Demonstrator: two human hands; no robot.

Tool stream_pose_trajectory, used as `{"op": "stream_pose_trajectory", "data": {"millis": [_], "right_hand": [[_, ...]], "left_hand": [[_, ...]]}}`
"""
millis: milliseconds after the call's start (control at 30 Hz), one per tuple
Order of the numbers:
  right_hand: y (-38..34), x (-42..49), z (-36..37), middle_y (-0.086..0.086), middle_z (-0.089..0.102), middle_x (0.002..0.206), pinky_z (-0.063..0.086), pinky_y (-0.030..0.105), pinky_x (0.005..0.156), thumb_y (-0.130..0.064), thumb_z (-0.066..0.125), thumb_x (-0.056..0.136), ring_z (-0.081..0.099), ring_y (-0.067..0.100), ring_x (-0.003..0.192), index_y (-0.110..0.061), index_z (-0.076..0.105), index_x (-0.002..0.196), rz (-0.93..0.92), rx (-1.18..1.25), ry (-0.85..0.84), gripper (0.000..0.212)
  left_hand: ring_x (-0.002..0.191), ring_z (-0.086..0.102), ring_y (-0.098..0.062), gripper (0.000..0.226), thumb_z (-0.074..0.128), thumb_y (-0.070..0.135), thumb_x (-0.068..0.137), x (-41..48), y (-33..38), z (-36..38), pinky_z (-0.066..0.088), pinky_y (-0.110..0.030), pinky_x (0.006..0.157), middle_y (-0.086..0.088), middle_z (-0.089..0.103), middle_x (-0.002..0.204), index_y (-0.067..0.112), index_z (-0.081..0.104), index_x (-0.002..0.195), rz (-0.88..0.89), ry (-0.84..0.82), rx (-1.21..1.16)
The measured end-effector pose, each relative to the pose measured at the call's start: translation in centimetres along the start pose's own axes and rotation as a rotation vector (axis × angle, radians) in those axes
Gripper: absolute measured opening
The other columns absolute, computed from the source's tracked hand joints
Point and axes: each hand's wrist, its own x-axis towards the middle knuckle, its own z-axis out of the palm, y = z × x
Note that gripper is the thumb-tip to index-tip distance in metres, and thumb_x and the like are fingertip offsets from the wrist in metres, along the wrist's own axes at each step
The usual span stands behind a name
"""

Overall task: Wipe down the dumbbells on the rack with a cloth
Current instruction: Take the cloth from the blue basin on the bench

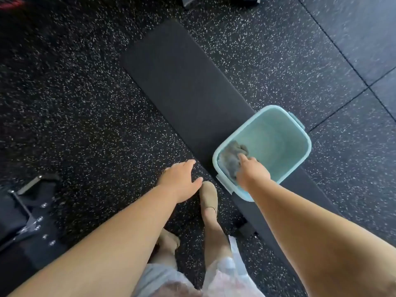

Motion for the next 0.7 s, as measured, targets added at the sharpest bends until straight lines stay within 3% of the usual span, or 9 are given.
{"op": "stream_pose_trajectory", "data": {"millis": [267, 433, 567, 700], "right_hand": [[-0.8, 2.8, 1.7, 0.009, 0.062, 0.13, 0.047, 0.041, 0.1, -0.021, 0.055, 0.093, 0.057, 0.035, 0.124, -0.026, 0.053, 0.139, 0.1, -0.058, -0.026, 0.046], [-0.2, -0.6, 0.2, 0.008, 0.056, 0.117, 0.049, 0.04, 0.087, -0.031, 0.043, 0.099, 0.055, 0.033, 0.114, -0.023, 0.057, 0.125, 0.045, 0.001, 0.078, 0.03], [-0.1, -5.6, -3.4, 0.005, 0.048, 0.101, 0.041, 0.038, 0.077, -0.044, 0.032, 0.104, 0.053, 0.032, 0.107, -0.018, 0.054, 0.11, -0.032, 0.016, 0.157, 0.034], [-0.9, -9.2, -8.4, 0.002, 0.056, 0.098, 0.043, 0.037, 0.075, -0.038, 0.048, 0.099, 0.057, 0.03, 0.103, -0.019, 0.05, 0.106, -0.143, -0.03, 0.115, 0.02]], "left_hand": [[0.134, 0.053, -0.03, 0.067, 0.051, 0.054, 0.102, 2.7, -1.0, 1.8, 0.045, -0.048, 0.109, -0.004, 0.056, 0.147, 0.028, 0.031, 0.16, -0.016, -0.052, 0.008], [0.131, 0.055, -0.029, 0.066, 0.051, 0.055, 0.101, -0.1, -0.9, 0.7, 0.049, -0.049, 0.105, -0.003, 0.058, 0.145, 0.03, 0.031, 0.158, -0.025, -0.078, 0.009], [0.131, 0.055, -0.027, 0.064, 0.051, 0.055, 0.102, -4.4, -0.7, -2.7, 0.05, -0.047, 0.102, 0.002, 0.055, 0.148, 0.033, 0.031, 0.158, -0.033, -0.065, 0.018], [0.131, 0.056, -0.025, 0.064, 0.05, 0.058, 0.1, -8.1, -1.0, -6.5, 0.052, -0.047, 0.103, 0.005, 0.053, 0.152, 0.036, 0.032, 0.158, -0.054, -0.042, 0.003]]}}
